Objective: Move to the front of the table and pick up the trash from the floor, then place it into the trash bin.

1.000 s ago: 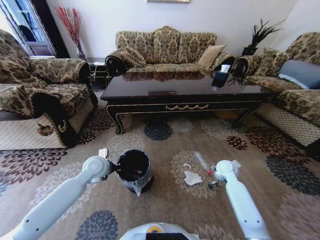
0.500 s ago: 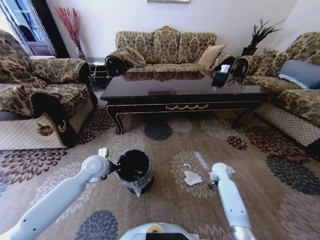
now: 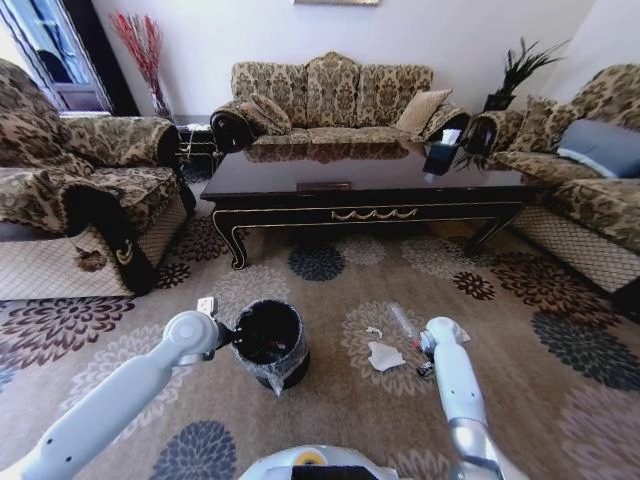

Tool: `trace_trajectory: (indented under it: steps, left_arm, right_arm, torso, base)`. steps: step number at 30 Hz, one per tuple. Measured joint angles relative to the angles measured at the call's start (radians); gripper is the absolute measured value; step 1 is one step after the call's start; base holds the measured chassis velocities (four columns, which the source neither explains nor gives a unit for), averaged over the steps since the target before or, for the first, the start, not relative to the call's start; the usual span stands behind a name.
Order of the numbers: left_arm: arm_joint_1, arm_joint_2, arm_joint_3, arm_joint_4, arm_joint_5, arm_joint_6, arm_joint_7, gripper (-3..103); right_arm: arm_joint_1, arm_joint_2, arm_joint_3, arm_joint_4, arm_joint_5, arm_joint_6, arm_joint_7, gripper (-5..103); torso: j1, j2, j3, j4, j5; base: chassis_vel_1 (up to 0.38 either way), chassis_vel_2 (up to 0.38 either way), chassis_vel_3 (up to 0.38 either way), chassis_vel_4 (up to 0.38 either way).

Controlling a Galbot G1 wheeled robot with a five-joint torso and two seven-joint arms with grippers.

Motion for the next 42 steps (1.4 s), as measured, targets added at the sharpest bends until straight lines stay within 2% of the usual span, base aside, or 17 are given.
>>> trace_trajectory:
  steps: [2,5,6,8,9,10,12,13,16,17,18,20,31,35,42]
  left_arm:
    - [0.002,0.000,0.000,-0.001,0.000,0.000,0.000,0]
    - [0.007,0.000,-0.002,-0.003,0.000,0.000,0.000,0]
    - [0.007,0.000,-0.002,-0.003,0.000,0.000,0.000,0]
    - [0.007,0.001,-0.003,-0.003,0.000,0.000,-0.001,0]
    - [0.007,0.001,-0.003,-0.003,0.000,0.000,-0.001,0]
    - [0.008,0.001,-0.004,-0.003,0.000,0.000,-0.001,0]
    - [0.009,0.000,-0.004,-0.002,0.000,0.000,-0.001,0]
    - [0.009,0.000,-0.005,-0.002,0.000,0.000,-0.001,0]
    - [0.009,0.000,-0.005,-0.002,0.000,0.000,-0.001,0]
    - [0.012,-0.001,-0.006,-0.001,0.002,0.000,-0.001,0]
    - [0.012,-0.001,-0.006,-0.001,0.002,0.000,-0.001,0]
    - [0.018,-0.001,-0.008,-0.001,0.004,0.000,-0.001,0]
    - [0.020,0.000,-0.011,-0.008,0.006,0.000,-0.001,0]
    - [-0.025,-0.014,0.028,0.005,0.010,0.000,-0.001,0]
    - [-0.128,-0.057,0.105,0.051,0.012,0.000,-0.001,0]
  right_arm:
    - [0.003,0.002,0.006,-0.006,-0.003,-0.002,-0.001,90]
    - [0.015,0.004,0.029,-0.040,-0.012,-0.008,-0.011,74]
    - [0.015,0.004,0.029,-0.040,-0.012,-0.008,-0.011,74]
    - [0.018,0.003,0.033,-0.047,-0.013,-0.012,-0.015,63]
    - [0.018,0.002,0.033,-0.049,-0.012,-0.014,-0.015,63]
    - [0.018,0.000,0.034,-0.051,-0.012,-0.015,-0.016,52]
    - [0.018,-0.001,0.035,-0.053,-0.012,-0.015,-0.016,52]
    - [0.018,-0.001,0.035,-0.053,-0.012,-0.015,-0.016,47]
    - [0.018,-0.001,0.035,-0.053,-0.012,-0.015,-0.016,47]
    - [0.014,-0.004,0.035,-0.053,-0.010,-0.016,-0.016,31]
    - [0.014,-0.004,0.035,-0.053,-0.010,-0.016,-0.016,31]
    - [0.003,-0.006,0.034,-0.048,-0.010,-0.017,-0.018,24]
    - [-0.037,-0.031,0.015,0.023,0.048,-0.025,0.019,24]
    - [-0.110,-0.079,-0.020,0.144,0.096,-0.035,0.045,24]
    - [-0.232,-0.138,-0.054,0.381,0.101,-0.064,0.037,24]
  torso:
    - [0.000,0.000,0.000,0.0000,-0.0001]
    - [0.000,0.000,0.000,0.0001,-0.0001]
    - [0.000,0.000,0.000,0.0001,-0.0001]
    - [0.000,0.000,0.000,0.0001,-0.0002]
    - [0.000,0.000,0.000,0.0001,-0.0002]
    - [0.000,0.000,0.000,0.0001,-0.0002]
    - [0.000,0.000,0.000,0.0001,-0.0002]
    - [0.000,0.000,0.000,0.0001,-0.0002]
    - [0.000,0.000,0.000,0.0001,-0.0002]
    - [0.000,0.000,0.000,0.0001,-0.0003]
    - [0.000,0.000,0.000,0.0001,-0.0003]
    - [0.000,0.000,0.000,0.0003,-0.0003]
    - [0.000,0.000,0.000,-0.0001,0.0000]
    - [0.000,0.000,0.000,0.0001,0.0000]
    - [0.000,0.000,0.000,-0.0002,0.0001]
  base:
    - [0.000,0.000,0.000,0.000]
    - [0.000,0.000,0.000,0.000]
    - [0.000,0.000,0.000,0.000]
    - [0.000,0.000,0.000,0.000]
    - [0.000,0.000,0.000,0.000]
    - [0.000,0.000,0.000,0.000]
    - [0.000,0.000,0.000,0.000]
    - [0.000,0.000,0.000,0.000]
    - [0.000,0.000,0.000,0.000]
    - [0.000,0.000,0.000,0.000]
    - [0.000,0.000,0.000,0.000]
    - [0.000,0.000,0.000,0.000]
    - [0.000,0.000,0.000,0.000]
    - [0.000,0.000,0.000,0.000]
    - [0.000,0.000,0.000,0.000]
